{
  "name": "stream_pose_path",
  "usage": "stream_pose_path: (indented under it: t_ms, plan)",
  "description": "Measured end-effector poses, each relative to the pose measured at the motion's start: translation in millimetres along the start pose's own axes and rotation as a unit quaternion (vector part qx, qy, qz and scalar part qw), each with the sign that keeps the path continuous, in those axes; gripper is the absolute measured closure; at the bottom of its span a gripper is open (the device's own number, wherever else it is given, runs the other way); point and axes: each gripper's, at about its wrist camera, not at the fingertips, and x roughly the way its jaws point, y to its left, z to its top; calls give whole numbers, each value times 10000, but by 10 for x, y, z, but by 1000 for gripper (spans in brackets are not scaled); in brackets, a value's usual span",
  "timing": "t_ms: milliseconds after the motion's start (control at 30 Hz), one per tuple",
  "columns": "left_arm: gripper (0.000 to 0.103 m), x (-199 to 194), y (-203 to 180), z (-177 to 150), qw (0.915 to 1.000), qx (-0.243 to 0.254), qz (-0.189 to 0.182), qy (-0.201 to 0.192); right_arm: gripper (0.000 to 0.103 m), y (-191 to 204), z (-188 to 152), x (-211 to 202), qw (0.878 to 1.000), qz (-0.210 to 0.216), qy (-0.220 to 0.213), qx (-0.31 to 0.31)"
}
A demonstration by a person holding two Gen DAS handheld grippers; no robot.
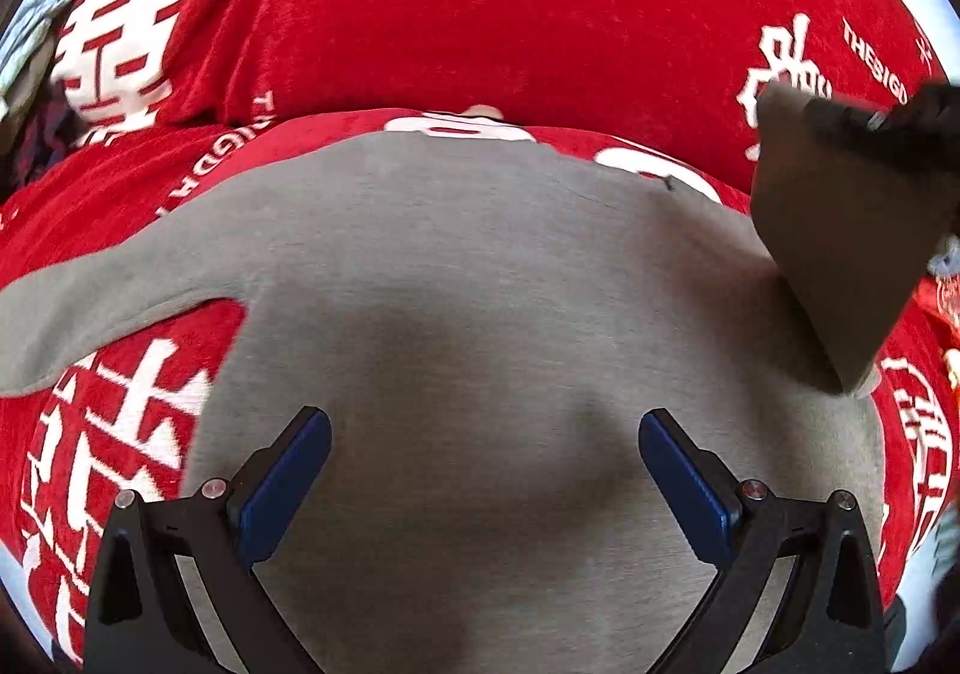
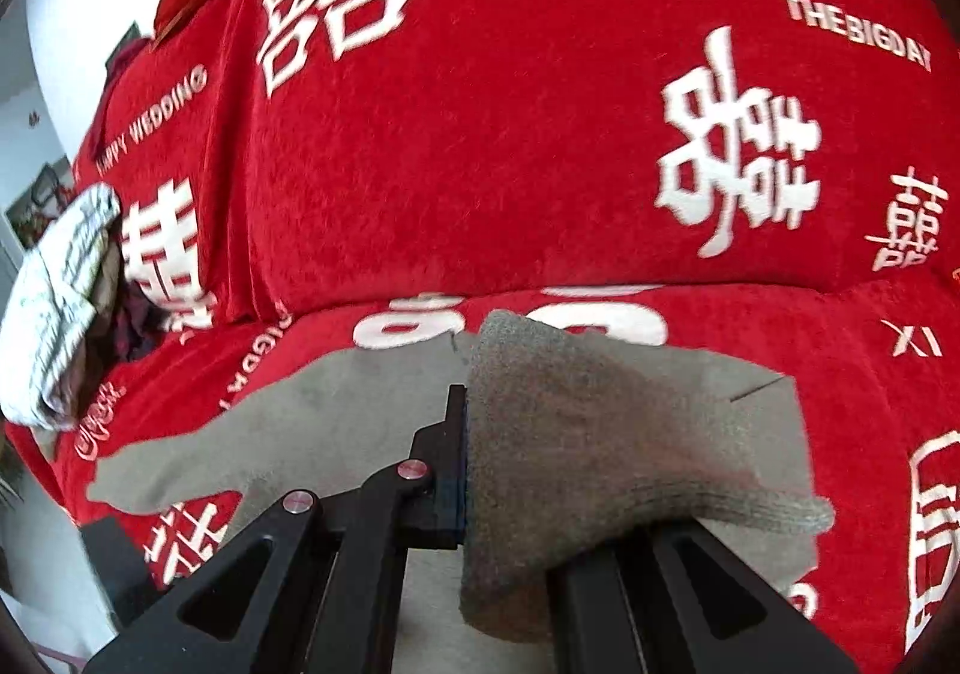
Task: Fold small clothes
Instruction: 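Lay the sleeve onto the sweater body and open the right tool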
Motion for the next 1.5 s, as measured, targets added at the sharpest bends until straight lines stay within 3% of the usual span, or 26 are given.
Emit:
stream_pose_path:
  t_ms: [167,300,467,633,733,767,833,867,933,1033,1100,1233,1300,1400,1500]
  plan:
    - [0,-15,178,-35,9997,-244,-84,35,99,262,-190,399,9974,-324,403,-507]
    - [0,-24,256,-97,9997,-245,-50,44,99,457,-438,703,9880,-728,734,-1150]
    - [0,-125,325,-132,9994,-322,-147,-8,99,679,-641,861,9740,-1129,776,-1807]
    - [0,-207,389,-150,9990,-392,-220,-47,99,850,-644,941,9671,-1315,711,-2056]
    - [0,-199,407,-161,9990,-384,-226,-2,97,958,-688,1041,9566,-1549,775,-2342]
    - [0,-192,408,-168,9991,-365,-212,19,95,991,-714,1076,9536,-1548,853,-2436]
    - [0,-184,414,-186,9992,-337,-207,39,74,1048,-773,1121,9492,-1459,995,-2605]
    - [0,-184,416,-195,9993,-325,-205,44,72,1064,-789,1104,9481,-1484,916,-2660]
    - [0,-191,431,-215,9991,-349,-231,49,57,1037,-778,1074,9519,-1421,873,-2572]
    - [0,-213,445,-241,9989,-379,-251,61,54,950,-713,1056,9638,-1137,945,-2217]
    - [0,-240,455,-253,9988,-387,-279,65,52,963,-692,1046,9644,-1148,920,-2197]
    - [0,-327,512,-294,9988,-395,-298,56,32,1241,-785,1015,9430,-1328,738,-2961]
    - [0,-364,547,-314,9988,-398,-263,51,25,1416,-888,1039,9198,-1575,692,-3527]
    - [0,-364,558,-334,9989,-376,-246,154,24,1614,-1057,1107,8777,-2054,655,-4281]
    - [0,-377,531,-360,9992,-326,-187,121,24,1695,-1114,1080,8621,-2212,534,-4527]
